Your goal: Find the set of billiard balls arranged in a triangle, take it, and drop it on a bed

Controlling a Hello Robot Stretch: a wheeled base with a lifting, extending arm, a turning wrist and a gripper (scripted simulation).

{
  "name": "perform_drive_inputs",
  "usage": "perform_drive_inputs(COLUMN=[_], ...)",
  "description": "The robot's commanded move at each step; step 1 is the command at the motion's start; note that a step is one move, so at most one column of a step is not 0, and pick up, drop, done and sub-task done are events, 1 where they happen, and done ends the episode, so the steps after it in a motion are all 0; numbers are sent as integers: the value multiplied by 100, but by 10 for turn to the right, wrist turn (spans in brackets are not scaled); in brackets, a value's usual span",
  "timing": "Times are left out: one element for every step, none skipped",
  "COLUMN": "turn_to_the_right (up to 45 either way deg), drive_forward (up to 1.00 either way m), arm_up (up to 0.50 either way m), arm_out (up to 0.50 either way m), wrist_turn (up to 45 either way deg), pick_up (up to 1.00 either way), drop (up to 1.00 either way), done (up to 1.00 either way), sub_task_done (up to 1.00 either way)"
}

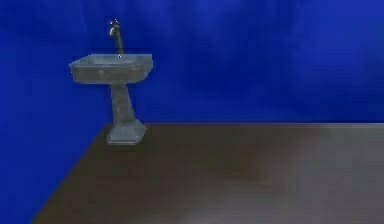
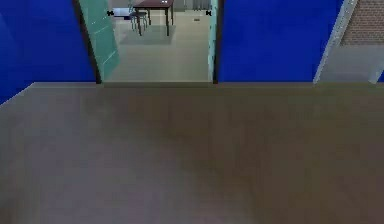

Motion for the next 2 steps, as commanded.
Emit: perform_drive_inputs(turn_to_the_right=[450,390], drive_forward=[0,0], arm_up=[0,0], arm_out=[0,0], wrist_turn=[0,0], pick_up=[0,0], drop=[0,0], done=[0,0], sub_task_done=[0,0])
